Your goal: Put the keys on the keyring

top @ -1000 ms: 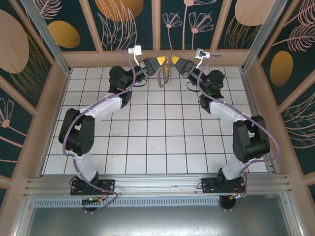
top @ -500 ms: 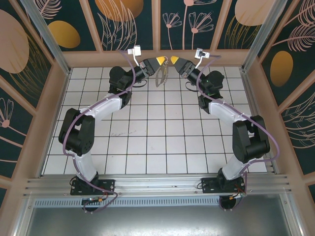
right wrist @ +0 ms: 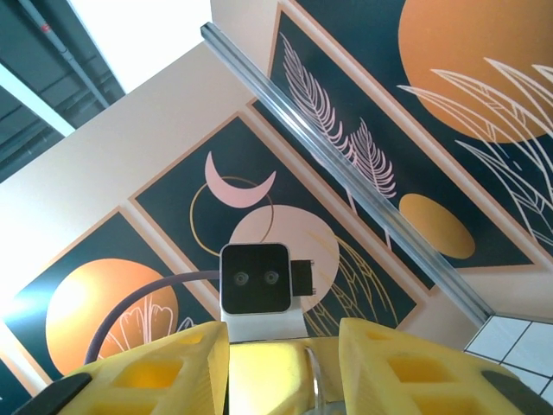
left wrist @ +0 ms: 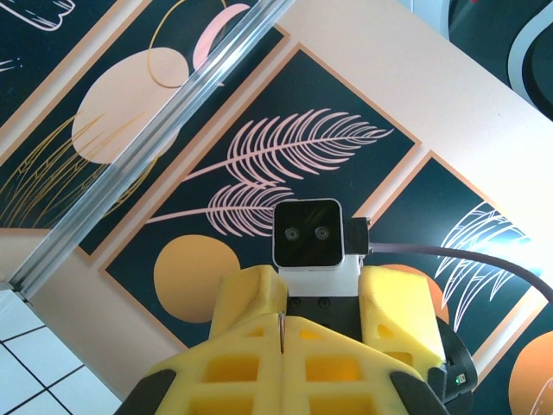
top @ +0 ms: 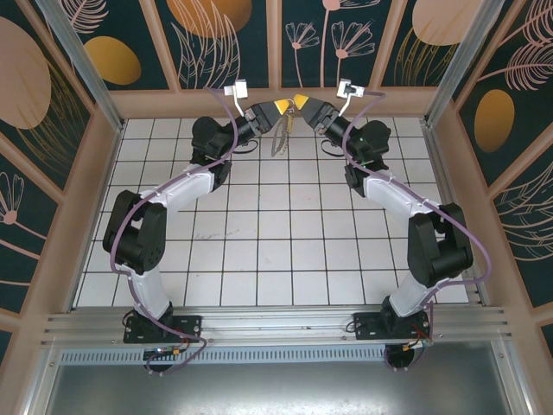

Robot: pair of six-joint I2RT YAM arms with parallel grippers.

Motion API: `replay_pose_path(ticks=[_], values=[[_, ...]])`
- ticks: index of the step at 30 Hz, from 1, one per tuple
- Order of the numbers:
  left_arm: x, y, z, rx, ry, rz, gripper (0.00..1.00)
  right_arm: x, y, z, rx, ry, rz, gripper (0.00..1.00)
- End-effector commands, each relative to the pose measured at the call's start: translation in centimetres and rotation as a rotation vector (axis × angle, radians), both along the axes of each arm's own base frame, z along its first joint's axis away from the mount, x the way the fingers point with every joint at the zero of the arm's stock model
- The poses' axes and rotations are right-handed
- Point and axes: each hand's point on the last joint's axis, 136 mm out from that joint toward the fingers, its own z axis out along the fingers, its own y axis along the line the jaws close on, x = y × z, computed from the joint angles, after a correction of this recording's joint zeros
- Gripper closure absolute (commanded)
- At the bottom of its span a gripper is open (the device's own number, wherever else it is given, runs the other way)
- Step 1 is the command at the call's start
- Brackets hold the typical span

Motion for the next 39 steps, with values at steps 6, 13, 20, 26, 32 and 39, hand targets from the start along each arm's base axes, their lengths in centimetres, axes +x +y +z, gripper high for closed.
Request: replay_pose_path(ticks=[6, 13, 20, 26, 32, 39], values=[[-1.1, 0.3, 2.1, -0.036, -0.074, -0.007, 1.00, -0.2, 0.8, 0.0, -0.005, -0.034, 0.019, 0.62], [-1.0, 0.4, 2.1, -0.037, -0.075, -0.003, 1.00, -0.4, 0.9, -0.6, -0.012, -0.023, 0.027, 0.71], [-0.9, 0.3, 2.0, -0.034, -0.076, 0.001, 1.00, -0.7, 1.0, -1.4, -0.024, -0.014, 0.033, 0.73], [-0.8, 0.2, 2.1, -0.036, -0.076, -0.007, 1.00, -0.8, 1.0, -1.6, -0.029, -0.012, 0.033, 0.80], [-1.0, 0.0, 2.0, -0.032, -0.080, -0.023, 1.00, -0.4, 1.3, -1.1, -0.033, -0.021, 0.040, 0.91], [-1.2, -0.5, 1.9, -0.005, -0.084, -0.047, 0.87, 0.4, 0.7, -1.2, -0.053, -0.015, 0.022, 1.00]])
